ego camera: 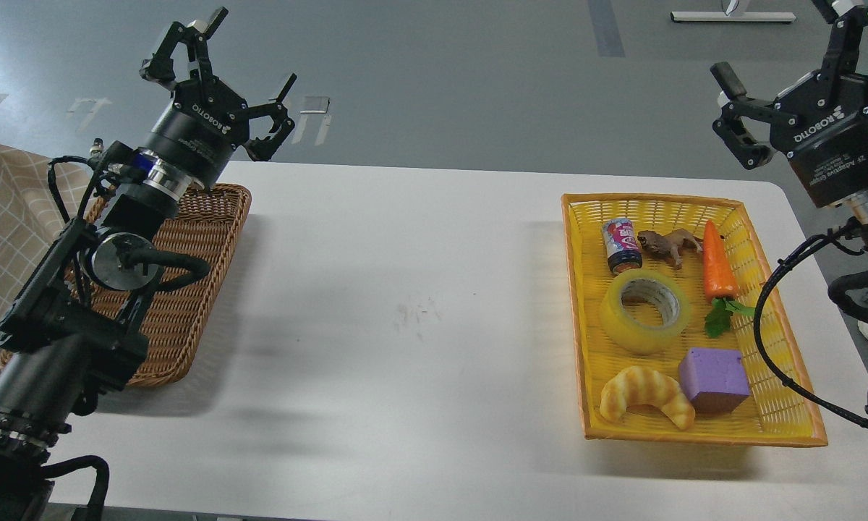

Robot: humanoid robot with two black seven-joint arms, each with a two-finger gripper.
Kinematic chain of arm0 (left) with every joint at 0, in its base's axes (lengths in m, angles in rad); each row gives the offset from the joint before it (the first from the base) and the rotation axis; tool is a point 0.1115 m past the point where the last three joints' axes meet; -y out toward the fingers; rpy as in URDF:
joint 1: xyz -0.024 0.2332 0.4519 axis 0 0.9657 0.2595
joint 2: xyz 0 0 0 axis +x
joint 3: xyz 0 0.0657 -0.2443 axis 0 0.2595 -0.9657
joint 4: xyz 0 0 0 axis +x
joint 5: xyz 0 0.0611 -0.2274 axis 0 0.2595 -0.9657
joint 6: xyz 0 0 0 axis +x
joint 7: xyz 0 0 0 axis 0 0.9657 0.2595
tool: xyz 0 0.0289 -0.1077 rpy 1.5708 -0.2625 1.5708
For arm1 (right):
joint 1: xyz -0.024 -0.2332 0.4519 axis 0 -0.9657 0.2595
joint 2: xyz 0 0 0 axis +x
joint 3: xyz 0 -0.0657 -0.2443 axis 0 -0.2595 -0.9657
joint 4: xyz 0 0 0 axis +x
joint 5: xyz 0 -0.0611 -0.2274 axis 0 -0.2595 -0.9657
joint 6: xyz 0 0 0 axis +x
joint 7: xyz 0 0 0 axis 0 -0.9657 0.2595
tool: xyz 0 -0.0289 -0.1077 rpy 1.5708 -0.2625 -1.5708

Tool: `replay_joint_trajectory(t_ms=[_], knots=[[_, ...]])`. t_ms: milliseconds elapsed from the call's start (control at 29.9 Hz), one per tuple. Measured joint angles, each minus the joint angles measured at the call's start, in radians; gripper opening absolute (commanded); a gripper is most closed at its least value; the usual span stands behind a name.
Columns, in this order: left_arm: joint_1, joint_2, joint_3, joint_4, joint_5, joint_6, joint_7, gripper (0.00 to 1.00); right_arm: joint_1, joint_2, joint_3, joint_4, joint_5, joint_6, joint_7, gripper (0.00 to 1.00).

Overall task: Place and transfer tape with both arms
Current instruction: 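Raise the right gripper and move it toward the yellow tray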

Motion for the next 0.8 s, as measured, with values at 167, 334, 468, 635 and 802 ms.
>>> replay_joint_trajectory(t_ms=[167, 334, 468, 635, 802], knots=[[0.0, 0.001, 0.003, 0.0, 0.002, 0.0, 0.002, 0.98, 0.001, 0.011, 0.0, 0.004, -0.002, 0.0, 0.0, 1.0], [0.0, 0.004, 0.005, 0.0, 0.005, 0.0, 0.005, 0.98, 0.0, 0.012, 0.0, 0.019, -0.003, 0.0, 0.0, 1.0], [0.0, 0.007, 0.006, 0.0, 0.005, 0.0, 0.009, 0.98, -0.002, 0.012, 0.0, 0.026, -0.003, 0.0, 0.0, 1.0], [-0.003, 0.007, 0.006, 0.0, 0.007, 0.0, 0.01, 0.98, -0.002, 0.012, 0.0, 0.034, -0.003, 0.0, 0.0, 1.0], [-0.005, 0.005, 0.004, 0.0, 0.008, 0.0, 0.008, 0.98, -0.003, 0.012, 0.0, 0.036, -0.003, 0.0, 0.0, 1.0]])
